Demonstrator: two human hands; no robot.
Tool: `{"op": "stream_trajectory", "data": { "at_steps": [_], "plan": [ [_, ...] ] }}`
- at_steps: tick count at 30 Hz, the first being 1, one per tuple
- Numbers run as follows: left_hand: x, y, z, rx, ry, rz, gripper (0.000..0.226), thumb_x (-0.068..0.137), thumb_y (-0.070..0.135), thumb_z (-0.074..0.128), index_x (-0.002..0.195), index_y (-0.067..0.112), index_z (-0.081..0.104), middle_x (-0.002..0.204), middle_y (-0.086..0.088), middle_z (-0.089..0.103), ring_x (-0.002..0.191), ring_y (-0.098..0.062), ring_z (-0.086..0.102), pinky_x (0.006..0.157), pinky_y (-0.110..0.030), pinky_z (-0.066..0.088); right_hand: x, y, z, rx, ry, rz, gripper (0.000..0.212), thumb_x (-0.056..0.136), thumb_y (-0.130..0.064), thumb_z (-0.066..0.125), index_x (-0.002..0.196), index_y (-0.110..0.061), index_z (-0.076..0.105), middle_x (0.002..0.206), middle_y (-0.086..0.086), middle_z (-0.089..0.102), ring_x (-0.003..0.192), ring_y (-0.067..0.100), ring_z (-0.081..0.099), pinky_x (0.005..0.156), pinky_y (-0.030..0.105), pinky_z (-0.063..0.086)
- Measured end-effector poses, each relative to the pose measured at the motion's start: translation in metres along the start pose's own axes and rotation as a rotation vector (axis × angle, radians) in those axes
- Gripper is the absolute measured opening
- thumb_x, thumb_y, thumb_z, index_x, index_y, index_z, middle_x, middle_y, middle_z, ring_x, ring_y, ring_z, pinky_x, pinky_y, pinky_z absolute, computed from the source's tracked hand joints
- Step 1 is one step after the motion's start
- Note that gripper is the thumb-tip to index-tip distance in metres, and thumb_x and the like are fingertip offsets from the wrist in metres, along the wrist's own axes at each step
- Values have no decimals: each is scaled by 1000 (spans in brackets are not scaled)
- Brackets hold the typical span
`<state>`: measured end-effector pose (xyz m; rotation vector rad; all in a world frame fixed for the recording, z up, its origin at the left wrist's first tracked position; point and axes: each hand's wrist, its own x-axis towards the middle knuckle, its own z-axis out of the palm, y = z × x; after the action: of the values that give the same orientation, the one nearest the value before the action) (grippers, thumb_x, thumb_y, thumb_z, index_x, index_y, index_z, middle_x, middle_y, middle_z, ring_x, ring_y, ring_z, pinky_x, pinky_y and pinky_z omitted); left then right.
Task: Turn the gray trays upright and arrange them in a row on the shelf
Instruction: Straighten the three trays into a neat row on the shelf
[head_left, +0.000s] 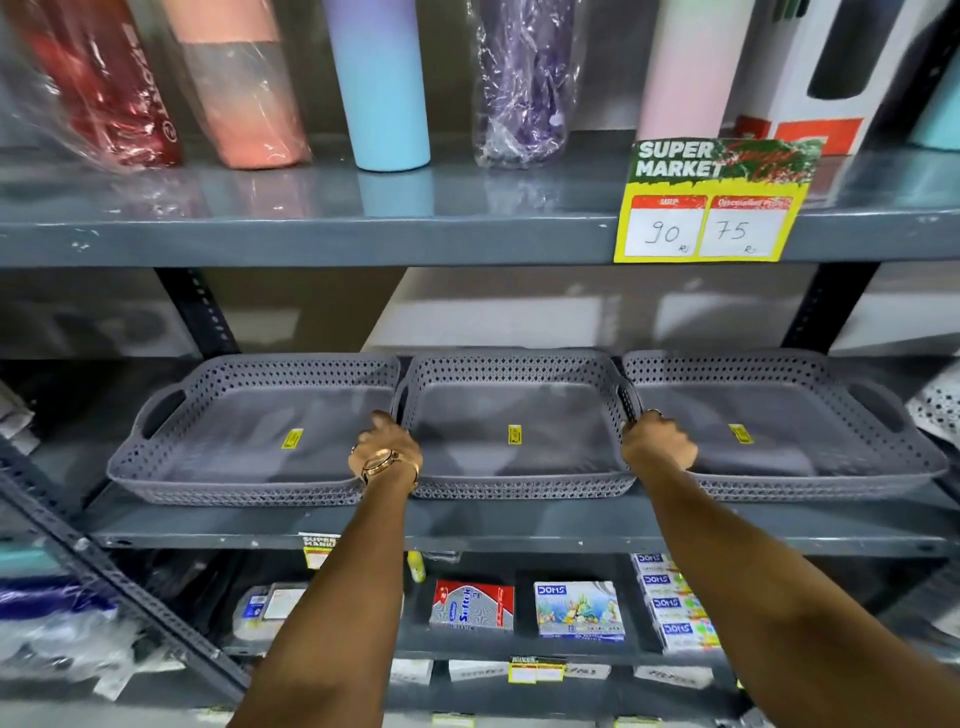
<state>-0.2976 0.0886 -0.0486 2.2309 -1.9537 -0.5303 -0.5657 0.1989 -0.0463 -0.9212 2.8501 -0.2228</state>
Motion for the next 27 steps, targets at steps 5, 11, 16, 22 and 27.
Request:
{"op": "stream_trajectory", "data": {
  "at_steps": [5,11,16,22,27],
  "plan": [
    [-29,-13,0,44,-15,11,55,98,24,45,144,6,21,145,-23,42,130,-39,48,103,-46,42,-21,14,-2,7,-6,-16,37,102,-31,41,125,-7,56,119,13,67,110,29,65,90,37,50],
    [-43,-23,0,-2,30,27,32,96,20,44,125,8,35,132,-22,53,120,-40,55,94,-47,46,-35,26,-2,16,6,-12,38,102,-32,40,127,-7,55,118,12,67,109,27,65,87,35,50],
    [-41,-28,-1,-15,57,86,33,97,23,41,125,7,37,131,-21,55,120,-39,55,92,-45,47,-36,28,1,42,9,4,36,102,-31,39,125,-8,55,119,11,67,111,28,64,90,36,49],
    [-35,-29,3,-30,53,103,30,95,22,43,121,8,39,127,-20,58,117,-38,57,90,-46,48,-32,27,5,90,16,15,39,102,-36,38,123,-9,56,119,11,67,110,30,64,91,37,48],
    [-28,-31,0,-36,32,142,33,94,25,44,122,8,38,127,-20,59,117,-39,57,92,-48,49,-31,26,5,101,24,1,39,102,-36,38,121,-8,58,115,11,69,107,29,65,89,36,49]
  ]
}}
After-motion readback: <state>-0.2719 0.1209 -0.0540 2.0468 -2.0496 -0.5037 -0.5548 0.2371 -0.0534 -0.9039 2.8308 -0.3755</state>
